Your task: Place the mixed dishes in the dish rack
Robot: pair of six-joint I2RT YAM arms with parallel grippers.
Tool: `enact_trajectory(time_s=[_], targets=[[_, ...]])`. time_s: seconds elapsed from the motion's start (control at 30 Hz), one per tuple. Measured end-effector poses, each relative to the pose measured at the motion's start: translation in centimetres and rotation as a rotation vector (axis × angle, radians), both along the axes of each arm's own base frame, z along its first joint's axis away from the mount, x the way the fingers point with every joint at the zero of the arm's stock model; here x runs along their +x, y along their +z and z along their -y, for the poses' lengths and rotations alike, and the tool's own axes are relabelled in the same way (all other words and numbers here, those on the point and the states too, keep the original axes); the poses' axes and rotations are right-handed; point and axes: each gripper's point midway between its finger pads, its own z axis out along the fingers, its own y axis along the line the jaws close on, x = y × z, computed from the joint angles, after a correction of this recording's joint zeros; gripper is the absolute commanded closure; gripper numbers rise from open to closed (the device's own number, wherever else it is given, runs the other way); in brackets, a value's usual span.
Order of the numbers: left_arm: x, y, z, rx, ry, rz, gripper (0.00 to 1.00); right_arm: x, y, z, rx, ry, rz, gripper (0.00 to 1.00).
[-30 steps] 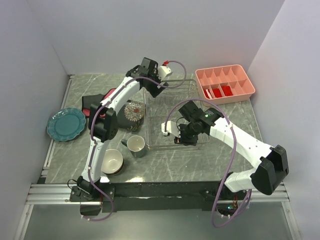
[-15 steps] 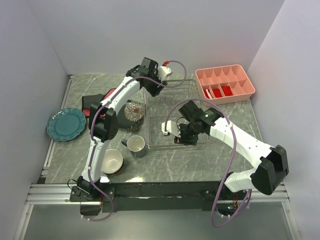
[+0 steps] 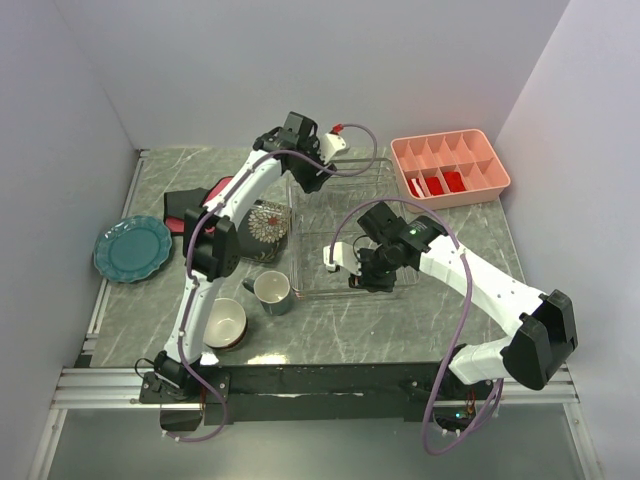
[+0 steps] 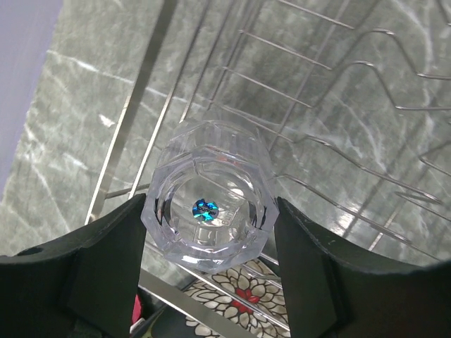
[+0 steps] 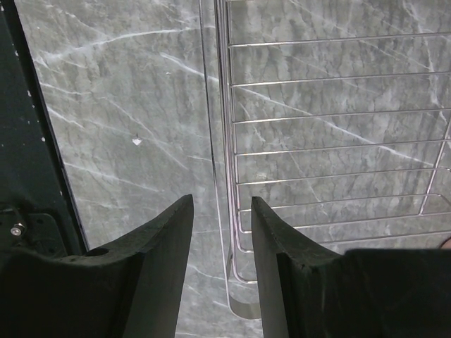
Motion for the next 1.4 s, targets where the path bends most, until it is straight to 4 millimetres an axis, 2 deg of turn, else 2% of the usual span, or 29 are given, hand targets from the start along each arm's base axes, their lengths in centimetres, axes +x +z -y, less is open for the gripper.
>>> enact_trajectory(time_s=[0.13, 0.43, 0.53, 0.57, 0.63, 0.83, 1.2, 1.3, 1.4], targets=[[-0.5, 0.2, 0.6, -0.022, -0.049, -0.012, 0.68, -0.1, 0.0, -0.1, 0.005, -0.005, -0.005, 0.54], [-0.4, -0.1, 1.5, -0.038, -0.112, -0.007, 0.55, -0.1, 0.0, -0.1, 0.011, -0.015, -0.015, 0.54], [-0.4, -0.2, 1.9, -0.048, -0.124, -0.004, 0.58, -0.1, -0.2, -0.1, 0.007, -0.018, -0.024, 0.54], [-0.3, -0.2, 2.1, -0.053, -0.129, -0.003, 0.63, -0.1, -0.3, -0.1, 0.006, -0.019, -0.026, 0.54], [-0.1, -0.2, 2.6, -0.066, -0.145, -0.002, 0.66, -0.1, -0.3, -0.1, 0.006, -0.020, -0.029, 0.54], [-0.2, -0.3, 3.7, -0.067, -0.227, 0.037, 0.65, 0.0, -0.3, 0.0, 0.010, -0.032, -0.033, 0.54], [-1.5, -0.4, 3.3, -0.048, -0.499, 0.091, 0.69, 0.3, -0.4, 0.3, 0.023, -0.060, -0.054, 0.55], [-1.9, -0.2, 3.5, -0.048, -0.553, 0.108, 0.69, 0.9, 0.2, 0.5, 0.053, -0.108, -0.067, 0.55], [-2.5, -0.2, 3.7, -0.059, -0.593, 0.110, 0.69, 2.7, 2.3, 0.3, 0.127, -0.193, -0.064, 0.55]])
